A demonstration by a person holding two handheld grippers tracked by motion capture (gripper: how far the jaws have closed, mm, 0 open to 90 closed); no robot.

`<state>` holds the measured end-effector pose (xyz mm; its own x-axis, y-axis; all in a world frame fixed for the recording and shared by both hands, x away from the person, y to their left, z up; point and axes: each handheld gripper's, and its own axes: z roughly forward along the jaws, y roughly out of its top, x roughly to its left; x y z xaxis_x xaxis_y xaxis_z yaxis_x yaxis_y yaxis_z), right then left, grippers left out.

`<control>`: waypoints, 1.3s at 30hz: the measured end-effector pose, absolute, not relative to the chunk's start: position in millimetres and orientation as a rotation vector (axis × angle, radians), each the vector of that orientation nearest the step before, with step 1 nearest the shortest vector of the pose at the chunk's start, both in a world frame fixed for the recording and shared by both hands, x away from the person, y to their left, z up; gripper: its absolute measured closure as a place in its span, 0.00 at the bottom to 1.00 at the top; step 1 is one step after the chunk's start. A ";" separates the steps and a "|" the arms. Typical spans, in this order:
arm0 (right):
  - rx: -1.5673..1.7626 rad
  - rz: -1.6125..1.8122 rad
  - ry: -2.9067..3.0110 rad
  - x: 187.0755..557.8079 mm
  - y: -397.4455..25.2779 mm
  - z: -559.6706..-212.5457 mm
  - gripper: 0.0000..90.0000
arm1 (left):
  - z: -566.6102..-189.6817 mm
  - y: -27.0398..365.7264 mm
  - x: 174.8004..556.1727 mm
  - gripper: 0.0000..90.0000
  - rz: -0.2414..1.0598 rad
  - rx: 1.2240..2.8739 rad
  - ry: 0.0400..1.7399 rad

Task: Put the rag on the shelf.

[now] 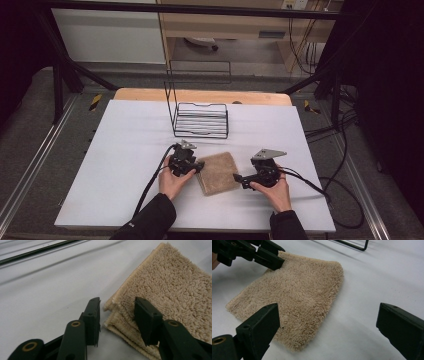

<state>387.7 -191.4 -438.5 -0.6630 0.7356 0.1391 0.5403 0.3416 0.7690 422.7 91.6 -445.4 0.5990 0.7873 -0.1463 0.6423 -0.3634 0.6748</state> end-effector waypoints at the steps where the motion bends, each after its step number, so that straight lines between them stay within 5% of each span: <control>1: 1.155 1.224 2.373 387.7 -191.5 -438.4 0.06 | -445.4 91.3 422.4 0.65 0.259 2.114 1.126; 15: 1.226 1.280 2.320 402.5 -191.6 -433.7 0.09 | -447.7 86.1 416.2 0.82 0.259 2.092 1.141; 27: 1.215 1.248 2.353 431.2 -165.6 -436.1 0.06 | -447.7 86.7 415.5 0.87 0.251 2.098 1.127; 39: 1.285 1.219 2.400 449.9 -158.6 -449.7 0.56 | -449.2 93.2 418.2 0.87 0.200 2.063 1.125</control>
